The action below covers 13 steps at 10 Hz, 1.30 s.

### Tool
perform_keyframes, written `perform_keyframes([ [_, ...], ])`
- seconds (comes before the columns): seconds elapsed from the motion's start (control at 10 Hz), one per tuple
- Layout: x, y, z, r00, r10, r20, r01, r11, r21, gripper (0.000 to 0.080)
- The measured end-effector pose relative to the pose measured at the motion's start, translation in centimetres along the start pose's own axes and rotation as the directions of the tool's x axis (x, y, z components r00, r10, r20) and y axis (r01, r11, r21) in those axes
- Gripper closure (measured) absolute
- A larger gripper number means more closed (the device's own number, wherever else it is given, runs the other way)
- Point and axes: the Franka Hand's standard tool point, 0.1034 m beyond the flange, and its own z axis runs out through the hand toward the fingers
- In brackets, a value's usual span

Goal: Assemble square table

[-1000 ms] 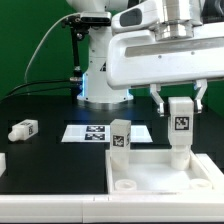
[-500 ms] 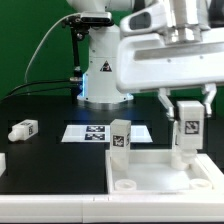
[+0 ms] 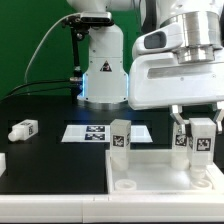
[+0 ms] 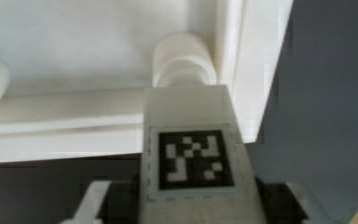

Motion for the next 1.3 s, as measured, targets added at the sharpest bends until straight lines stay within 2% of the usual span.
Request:
perform_keyframes([
  [0.3, 0.2, 0.0, 0.8, 1.0, -0.009, -0.006, 0.009, 1.0, -0.002, 0.0515],
  [0.6, -0.4, 0.1, 1.7, 1.0, -0.011, 0.006, 0.011, 1.0, -0.005, 0.0515],
  [1.2, -0.1, 0.0, 1.9, 0.999, -0.016, -0.043, 0.016, 1.0, -0.007, 0.0515],
  [1.3, -0.1, 0.0, 1.9, 0.999, -0.016, -0.043, 0.016, 1.0, -0.007, 0.0397],
])
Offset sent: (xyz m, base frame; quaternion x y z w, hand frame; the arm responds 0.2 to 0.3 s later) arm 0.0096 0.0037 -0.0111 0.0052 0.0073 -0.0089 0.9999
